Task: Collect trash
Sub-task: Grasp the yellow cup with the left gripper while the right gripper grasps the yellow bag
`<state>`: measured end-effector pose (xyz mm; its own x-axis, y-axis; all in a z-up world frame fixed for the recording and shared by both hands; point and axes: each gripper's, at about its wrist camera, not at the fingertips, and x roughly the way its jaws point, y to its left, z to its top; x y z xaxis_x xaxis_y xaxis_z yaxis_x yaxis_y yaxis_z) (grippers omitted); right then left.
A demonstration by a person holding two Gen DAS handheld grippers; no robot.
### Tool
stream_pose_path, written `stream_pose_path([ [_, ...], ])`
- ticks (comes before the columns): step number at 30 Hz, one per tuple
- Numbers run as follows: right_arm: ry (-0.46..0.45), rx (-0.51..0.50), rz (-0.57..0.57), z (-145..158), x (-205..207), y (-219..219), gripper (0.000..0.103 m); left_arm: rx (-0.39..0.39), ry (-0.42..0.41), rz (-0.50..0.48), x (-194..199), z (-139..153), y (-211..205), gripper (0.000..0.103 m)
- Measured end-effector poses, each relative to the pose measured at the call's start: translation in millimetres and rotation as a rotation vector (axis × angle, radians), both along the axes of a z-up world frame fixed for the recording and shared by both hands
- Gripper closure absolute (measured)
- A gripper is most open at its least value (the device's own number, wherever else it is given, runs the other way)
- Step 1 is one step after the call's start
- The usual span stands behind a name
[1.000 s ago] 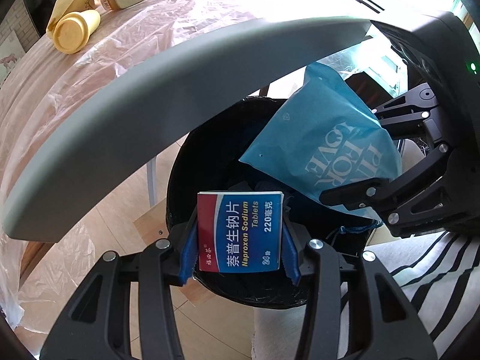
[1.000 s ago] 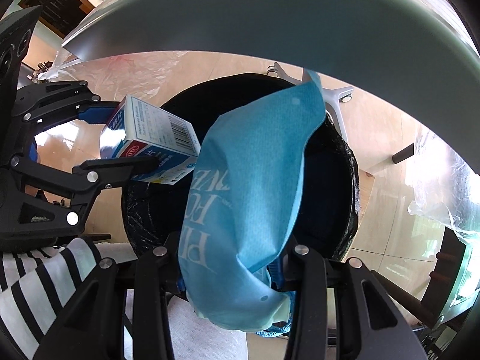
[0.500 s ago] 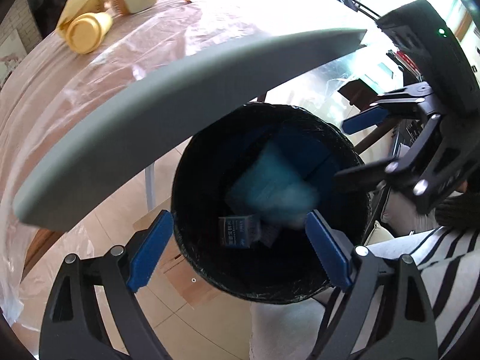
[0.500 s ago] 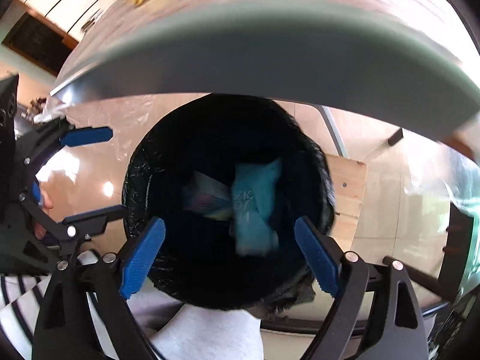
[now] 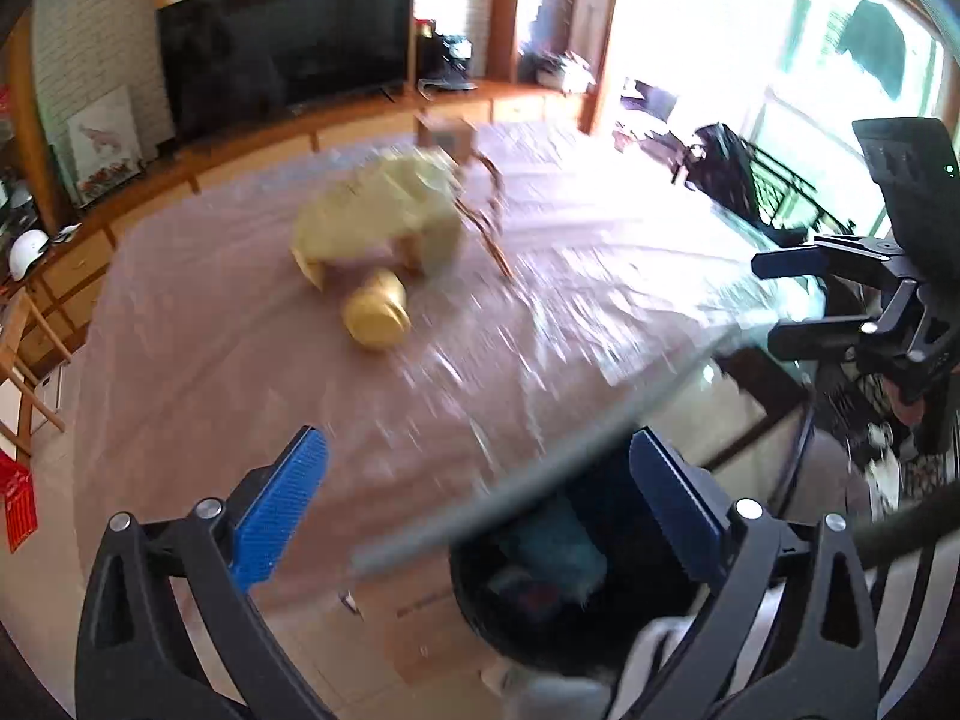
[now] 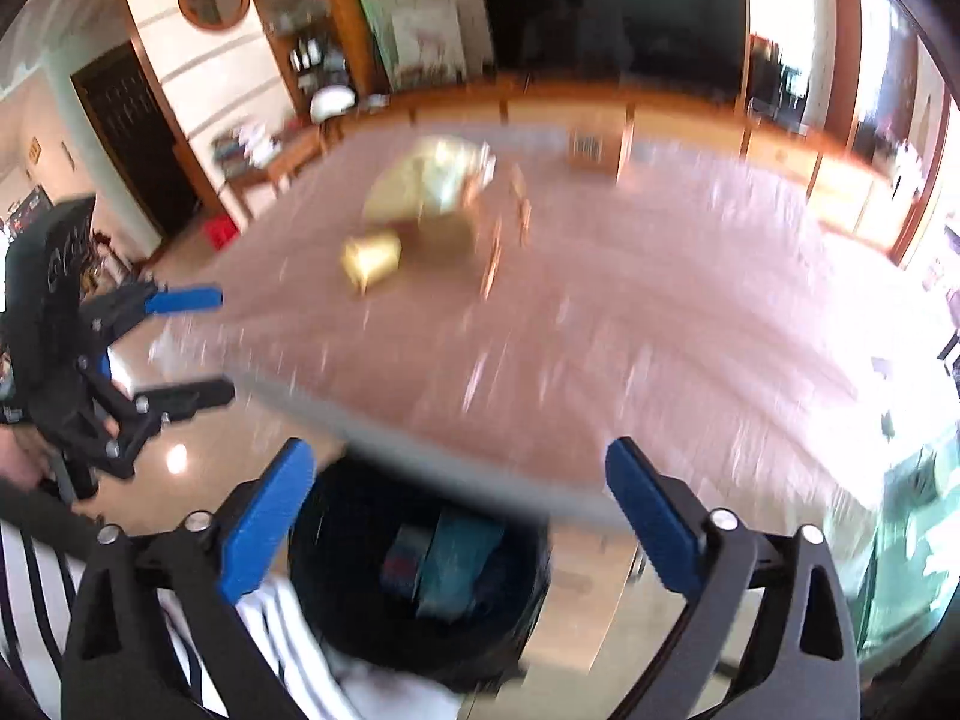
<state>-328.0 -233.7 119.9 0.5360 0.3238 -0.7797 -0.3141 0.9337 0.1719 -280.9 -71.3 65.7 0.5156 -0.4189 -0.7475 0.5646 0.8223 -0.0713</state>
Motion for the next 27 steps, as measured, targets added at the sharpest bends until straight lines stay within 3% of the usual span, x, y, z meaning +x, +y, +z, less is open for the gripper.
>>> stream_pose_path([
  [7,-0.105,-0.118,0.140,21,85,31,0.006,0.033,0.022,0.052,54,-9,-7,0.002],
  [10,-0.099,-0.101,0.200,27,115,41,0.006,0.034,0.078,0.052,76,-20,-7,0.002],
  [16,-0.028,-0.093,0.359,21,178,70,0.006,0.052,0.085,0.044,92,-28,-5,0.003],
  [27,0.081,-0.166,0.560,-16,239,122,0.007,0.064,0.106,0.062,113,-43,-13,0.030],
])
